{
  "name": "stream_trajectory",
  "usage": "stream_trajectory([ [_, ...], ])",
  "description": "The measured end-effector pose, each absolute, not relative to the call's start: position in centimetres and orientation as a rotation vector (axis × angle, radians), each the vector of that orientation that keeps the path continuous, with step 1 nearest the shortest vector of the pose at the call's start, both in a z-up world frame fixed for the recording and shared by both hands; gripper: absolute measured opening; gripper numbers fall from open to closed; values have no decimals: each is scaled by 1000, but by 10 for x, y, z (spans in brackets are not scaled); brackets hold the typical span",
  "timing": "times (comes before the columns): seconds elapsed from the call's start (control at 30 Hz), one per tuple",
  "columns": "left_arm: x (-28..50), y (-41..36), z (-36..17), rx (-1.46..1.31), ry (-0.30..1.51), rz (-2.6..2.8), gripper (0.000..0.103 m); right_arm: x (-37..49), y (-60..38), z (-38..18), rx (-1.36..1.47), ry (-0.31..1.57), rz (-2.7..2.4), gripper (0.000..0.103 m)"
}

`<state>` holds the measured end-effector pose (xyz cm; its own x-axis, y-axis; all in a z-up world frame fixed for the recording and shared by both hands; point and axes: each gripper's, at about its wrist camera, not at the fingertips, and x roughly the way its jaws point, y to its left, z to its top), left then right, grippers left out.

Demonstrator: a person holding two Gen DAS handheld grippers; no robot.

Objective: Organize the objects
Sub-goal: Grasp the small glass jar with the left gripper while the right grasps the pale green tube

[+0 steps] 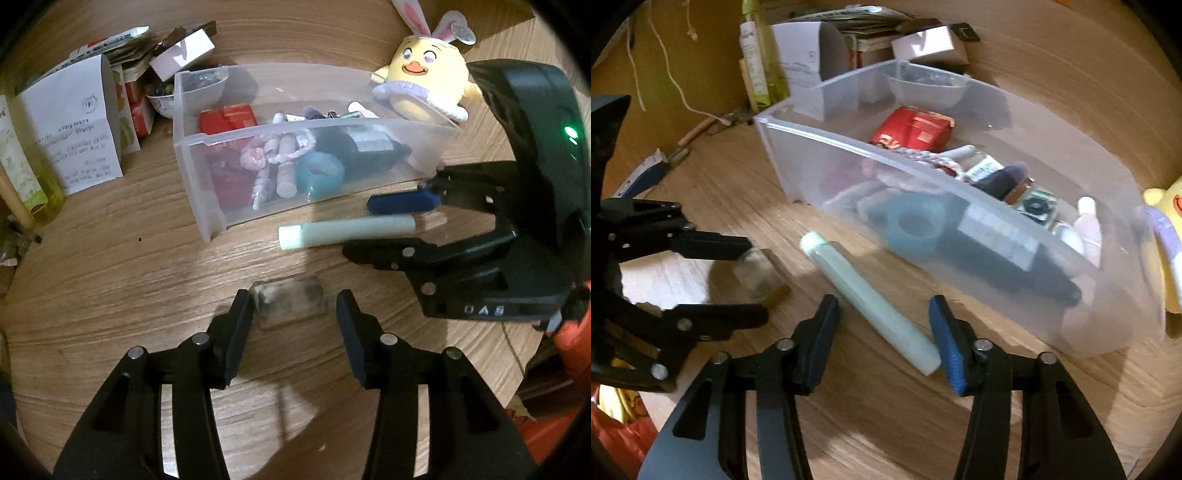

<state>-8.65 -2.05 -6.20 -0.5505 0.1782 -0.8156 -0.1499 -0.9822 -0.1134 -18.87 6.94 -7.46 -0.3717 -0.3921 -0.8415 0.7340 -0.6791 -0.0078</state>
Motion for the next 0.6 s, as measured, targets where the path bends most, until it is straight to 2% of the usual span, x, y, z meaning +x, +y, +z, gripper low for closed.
stream_trajectory([
  [0.07, -87, -20, -62, -1378, -49, 2618, 47, -184, 69, -74, 1132, 506, -2079, 21],
  [0.1, -87, -20, -62, -1375, -45, 2622, 43, -182, 67, -74, 1133, 500, -2078, 20],
  [0.17, -84, -20, -62, -1369, -43, 2613, 41, -176, 71, -74, 1143, 464, -2072, 15],
  [0.6, -66, -25, -38, -1261, -162, 2683, 41, -148, 134, -45, 1078, 243, -2197, 14],
])
